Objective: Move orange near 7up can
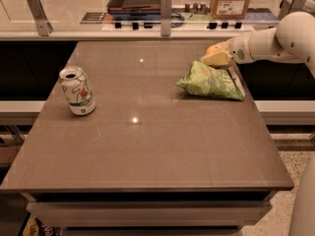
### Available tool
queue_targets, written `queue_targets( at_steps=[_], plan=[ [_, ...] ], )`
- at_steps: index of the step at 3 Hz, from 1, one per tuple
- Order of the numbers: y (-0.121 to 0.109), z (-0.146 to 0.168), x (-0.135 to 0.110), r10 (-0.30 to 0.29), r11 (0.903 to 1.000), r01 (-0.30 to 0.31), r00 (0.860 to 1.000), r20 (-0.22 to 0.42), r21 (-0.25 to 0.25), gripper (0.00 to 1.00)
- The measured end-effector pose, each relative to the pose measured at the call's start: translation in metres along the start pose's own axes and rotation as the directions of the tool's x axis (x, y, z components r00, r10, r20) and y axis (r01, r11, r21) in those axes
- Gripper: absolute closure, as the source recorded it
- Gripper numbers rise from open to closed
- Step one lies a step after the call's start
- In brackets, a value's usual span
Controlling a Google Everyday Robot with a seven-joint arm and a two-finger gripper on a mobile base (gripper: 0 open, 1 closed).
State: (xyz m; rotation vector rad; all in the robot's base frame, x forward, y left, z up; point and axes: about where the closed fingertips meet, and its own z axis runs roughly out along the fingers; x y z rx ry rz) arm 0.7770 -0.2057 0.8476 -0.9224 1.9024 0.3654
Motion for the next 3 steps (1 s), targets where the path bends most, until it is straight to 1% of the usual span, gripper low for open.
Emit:
queue_targets(
  at_steps=[2, 3],
  plan=[
    [0.0034, 0.0062, 0.0007, 0.001, 1.0000, -0.001, 1.000, -0.001, -0.010, 0.87],
    [0.0045, 0.0087, -0.0012, -0.001, 0.9999, 0.001, 1.000, -0.004, -0.015, 1.00]
  ],
)
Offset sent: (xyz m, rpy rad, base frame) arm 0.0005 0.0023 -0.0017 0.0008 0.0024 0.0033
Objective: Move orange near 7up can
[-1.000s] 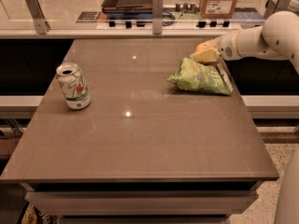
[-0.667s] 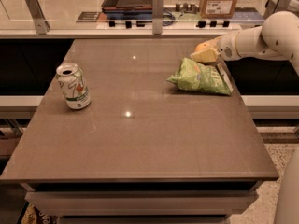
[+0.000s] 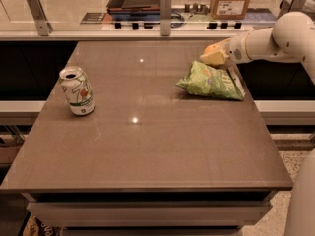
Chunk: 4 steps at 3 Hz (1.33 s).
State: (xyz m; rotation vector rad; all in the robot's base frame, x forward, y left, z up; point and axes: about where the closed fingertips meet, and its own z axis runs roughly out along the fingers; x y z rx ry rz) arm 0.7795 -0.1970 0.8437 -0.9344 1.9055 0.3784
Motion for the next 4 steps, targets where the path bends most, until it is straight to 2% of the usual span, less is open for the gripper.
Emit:
queue_targets(
  at_steps=[1, 2, 4],
  plan=[
    [-0.001, -0.001, -0.007, -0.005, 1.0000, 0.005, 1.000, -0.007, -0.003, 1.00],
    [0.001, -0.006, -0.025, -0.017, 0.9993, 0.017, 1.000, 0.001, -0.035, 1.00],
    [0.031, -0.032, -0.063, -0.060, 0.9908, 0.068, 0.996, 0.068, -0.117, 1.00]
  ],
)
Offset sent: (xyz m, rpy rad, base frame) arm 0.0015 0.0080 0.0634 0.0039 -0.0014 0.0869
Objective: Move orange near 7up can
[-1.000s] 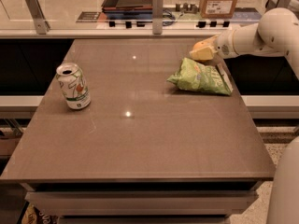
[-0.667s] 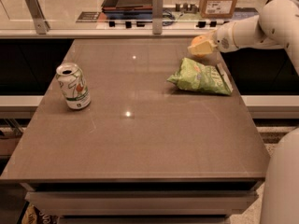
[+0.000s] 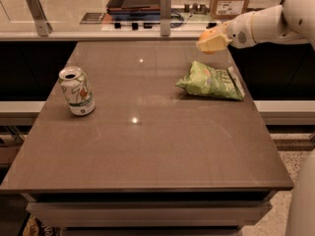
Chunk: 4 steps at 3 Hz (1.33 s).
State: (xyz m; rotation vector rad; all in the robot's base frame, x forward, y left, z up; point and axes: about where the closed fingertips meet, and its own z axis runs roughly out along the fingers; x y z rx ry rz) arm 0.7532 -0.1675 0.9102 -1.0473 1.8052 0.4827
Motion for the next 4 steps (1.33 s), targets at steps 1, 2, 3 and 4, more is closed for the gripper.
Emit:
queue_targets(
  at_steps=[1, 2, 3, 4],
  plan=[
    [0.033, -0.007, -0.011, -0.032, 0.9992, 0.033, 0.999, 0.031, -0.024, 1.00],
    [0.080, -0.005, -0.012, -0.067, 0.9957, 0.070, 0.996, 0.051, -0.061, 1.00],
    [0.123, 0.002, -0.013, -0.093, 0.9901, 0.098, 0.994, 0.051, -0.100, 1.00],
    [0.161, 0.012, -0.016, -0.120, 0.9837, 0.125, 0.992, 0.045, -0.129, 1.00]
  ],
)
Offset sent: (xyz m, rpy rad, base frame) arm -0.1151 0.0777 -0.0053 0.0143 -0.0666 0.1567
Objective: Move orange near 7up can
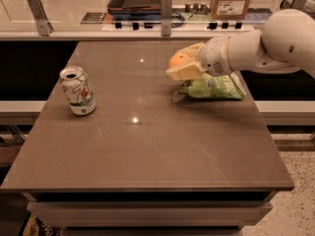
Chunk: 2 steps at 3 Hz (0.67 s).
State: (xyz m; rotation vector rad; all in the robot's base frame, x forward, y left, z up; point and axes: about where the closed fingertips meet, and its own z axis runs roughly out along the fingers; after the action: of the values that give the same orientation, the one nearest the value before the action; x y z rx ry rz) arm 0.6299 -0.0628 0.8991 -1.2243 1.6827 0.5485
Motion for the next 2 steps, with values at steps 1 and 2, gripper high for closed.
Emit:
queue_targets(
  at_steps=[1, 2],
  plan=[
    [0.028, 0.017, -0.009, -0.020, 0.9993, 0.020, 1.000, -0.011, -0.031, 1.00],
    [0.053, 0.037, -0.017, -0.027, 0.9973, 0.026, 0.999, -0.022, -0.069, 1.00]
  ],
)
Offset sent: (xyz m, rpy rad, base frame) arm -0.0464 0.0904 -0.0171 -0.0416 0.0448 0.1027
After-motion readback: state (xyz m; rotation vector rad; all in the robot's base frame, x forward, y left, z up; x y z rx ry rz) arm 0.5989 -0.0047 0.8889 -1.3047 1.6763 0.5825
